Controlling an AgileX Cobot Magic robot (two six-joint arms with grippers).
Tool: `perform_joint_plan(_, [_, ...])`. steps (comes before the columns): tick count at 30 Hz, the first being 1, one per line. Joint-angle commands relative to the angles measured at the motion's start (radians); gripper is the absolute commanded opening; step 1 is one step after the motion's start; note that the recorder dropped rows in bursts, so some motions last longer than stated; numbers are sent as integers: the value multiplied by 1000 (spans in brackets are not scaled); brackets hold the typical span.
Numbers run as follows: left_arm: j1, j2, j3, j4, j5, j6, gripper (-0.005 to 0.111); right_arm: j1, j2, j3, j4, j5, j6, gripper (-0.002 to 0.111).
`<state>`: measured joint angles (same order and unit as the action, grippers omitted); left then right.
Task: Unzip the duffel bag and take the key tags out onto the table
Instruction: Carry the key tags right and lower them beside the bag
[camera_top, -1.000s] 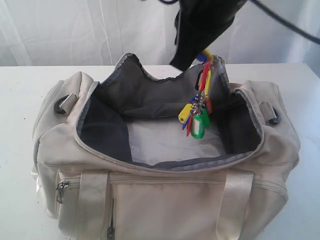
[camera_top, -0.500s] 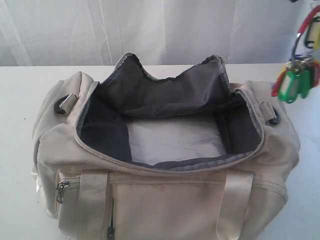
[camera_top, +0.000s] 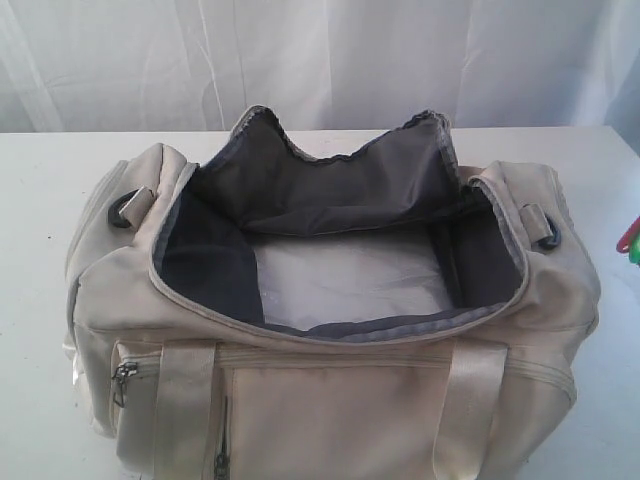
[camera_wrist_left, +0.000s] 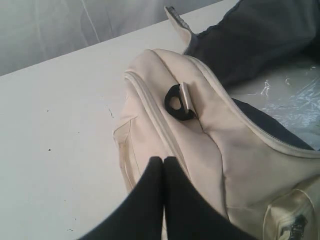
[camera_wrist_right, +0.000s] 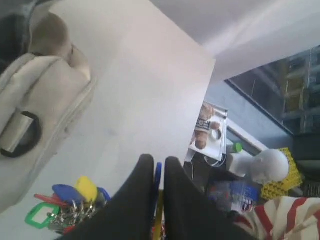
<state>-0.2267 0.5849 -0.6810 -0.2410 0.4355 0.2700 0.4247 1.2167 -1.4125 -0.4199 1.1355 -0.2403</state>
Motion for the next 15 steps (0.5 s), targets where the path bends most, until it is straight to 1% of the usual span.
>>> perform_joint_plan(1, [-6,-8,5,-16,3,-5,0,-116,96,90,13,-46,46,0])
perform_joint_plan(3, [-6,-8,5,-18,3,-5,0,-178,177,137,38,-47,61,0])
perform_joint_plan(5, [-6,-8,5,-18,3,-5,0,-198,234,182,50,-62,61,0])
perform_joint_plan(8, [-6,-8,5,-18,3,-5,0,-196,302,247,114,-113,39,0])
perform_joint_plan(11, [-6,-8,5,-18,3,-5,0,-190,380,298,338,-183,-86,0])
perform_joint_plan(13, [-6,-8,5,-18,3,-5,0,-165,406,306,392,-206,-113,0])
perform_joint_plan(15, [-6,-8,5,-18,1,-5,0,-129,432,306,407,-219,-123,0])
